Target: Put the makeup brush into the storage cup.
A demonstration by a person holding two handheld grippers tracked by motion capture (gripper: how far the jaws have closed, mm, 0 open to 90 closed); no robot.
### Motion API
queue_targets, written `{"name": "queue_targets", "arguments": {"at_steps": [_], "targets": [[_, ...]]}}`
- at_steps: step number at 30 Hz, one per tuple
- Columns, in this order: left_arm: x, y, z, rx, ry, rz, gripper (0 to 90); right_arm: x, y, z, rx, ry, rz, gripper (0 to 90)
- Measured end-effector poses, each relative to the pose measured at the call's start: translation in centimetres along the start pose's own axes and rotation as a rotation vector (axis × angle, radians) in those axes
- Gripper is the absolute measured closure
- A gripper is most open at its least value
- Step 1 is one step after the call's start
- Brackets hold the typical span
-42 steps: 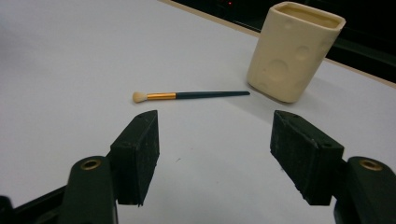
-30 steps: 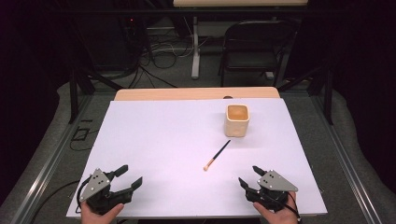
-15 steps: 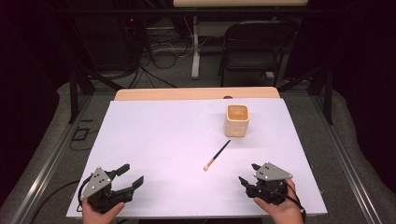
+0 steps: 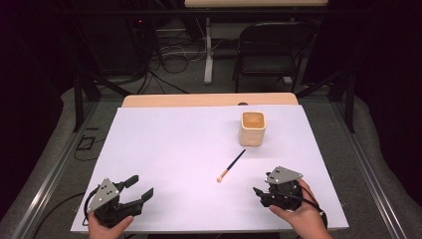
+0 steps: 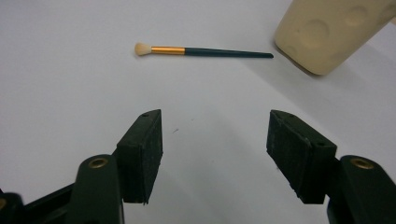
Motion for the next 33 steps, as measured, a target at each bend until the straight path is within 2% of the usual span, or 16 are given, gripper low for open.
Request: {"name": "queue_targets", "arguments": {"at_steps": [6, 12, 19, 33], "targets": [[0.0, 0.0, -0.1, -0.001, 0.007, 0.007, 30.8, 0.7, 0.0, -0.2, 0.026, 0.02, 0.026, 35.1], [0.0, 0.0, -0.1, -0.002, 0.005, 0.008, 30.8, 1.3, 0.0, -0.4, 0.052, 0.011, 0.07, 35.2], [0.0, 0.1, -0.1, -0.003, 0.008, 0.011, 30.8, 1.9, -0.1, -0.4, 0.063, 0.018, 0.109, 35.2], [-0.1, 0.1, -0.2, -0.005, 0.009, 0.012, 31.0, 2.7, 0.3, -0.4, 0.076, -0.002, 0.168, 35.2]]}}
Point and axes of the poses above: each handheld gripper's, and its own axes: y roughly forward along the jaws, x roughly out of its top, z roughly to its left, the point moved 1 cm from there along y, roughly forward along the jaws, and after that the axes turned 11 degrees about x, right-handed, at the moved point
